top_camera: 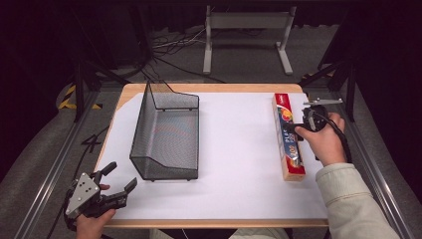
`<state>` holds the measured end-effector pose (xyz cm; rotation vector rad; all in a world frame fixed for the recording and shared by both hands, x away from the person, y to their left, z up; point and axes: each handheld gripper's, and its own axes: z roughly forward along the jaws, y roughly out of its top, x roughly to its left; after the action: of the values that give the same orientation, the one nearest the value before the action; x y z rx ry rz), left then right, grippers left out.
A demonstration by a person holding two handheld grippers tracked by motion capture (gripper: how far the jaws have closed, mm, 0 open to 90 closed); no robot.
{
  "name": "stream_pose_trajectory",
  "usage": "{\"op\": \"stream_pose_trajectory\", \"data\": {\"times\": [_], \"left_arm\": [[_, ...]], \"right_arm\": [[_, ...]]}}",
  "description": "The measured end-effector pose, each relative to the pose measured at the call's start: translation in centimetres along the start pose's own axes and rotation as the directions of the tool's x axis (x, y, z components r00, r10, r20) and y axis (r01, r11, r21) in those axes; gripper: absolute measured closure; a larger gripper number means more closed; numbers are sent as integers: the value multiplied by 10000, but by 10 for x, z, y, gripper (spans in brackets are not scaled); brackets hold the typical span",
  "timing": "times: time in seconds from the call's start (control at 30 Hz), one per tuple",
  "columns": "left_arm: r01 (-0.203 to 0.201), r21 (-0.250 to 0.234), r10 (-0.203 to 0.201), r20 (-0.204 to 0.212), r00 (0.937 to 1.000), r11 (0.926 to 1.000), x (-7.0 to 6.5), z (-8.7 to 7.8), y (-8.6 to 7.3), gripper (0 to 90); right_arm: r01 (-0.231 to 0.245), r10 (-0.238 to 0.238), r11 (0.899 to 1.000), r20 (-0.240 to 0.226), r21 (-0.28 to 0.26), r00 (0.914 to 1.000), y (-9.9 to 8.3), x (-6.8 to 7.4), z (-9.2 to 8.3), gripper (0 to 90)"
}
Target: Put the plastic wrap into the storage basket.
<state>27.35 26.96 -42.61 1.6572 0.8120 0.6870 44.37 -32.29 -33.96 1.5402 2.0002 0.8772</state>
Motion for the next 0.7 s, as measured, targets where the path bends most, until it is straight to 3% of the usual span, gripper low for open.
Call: {"op": "stream_pose_trajectory", "data": {"times": [0.07, 0.17, 0.23, 0.33, 0.7], "left_arm": [[8, -15, -8, 12, 10000, 10000, 0, 0, 0, 169], [-5, -6, 5, -17, 10000, 10000, 0, 0, 0, 169], [30, -25, -30, -35, 10000, 10000, 0, 0, 0, 169], [59, -24, -59, -33, 10000, 10000, 0, 0, 0, 169], [36, -11, -36, -31, 10000, 10000, 0, 0, 0, 169]], "right_arm": [[-359, 354, 9993, 413, 123, 9985, 2, -1, 6, 195], [-450, 434, 9987, 652, 246, 9969, 2, -4, 13, 203], [-570, 525, 9972, 909, 475, 9945, 0, -6, 18, 265], [-644, 564, 9956, 1128, 684, 9920, -2, -7, 25, 210], [-1371, 1203, 9745, 1025, 1775, 9874, -8, 3, 45, 191]]}}
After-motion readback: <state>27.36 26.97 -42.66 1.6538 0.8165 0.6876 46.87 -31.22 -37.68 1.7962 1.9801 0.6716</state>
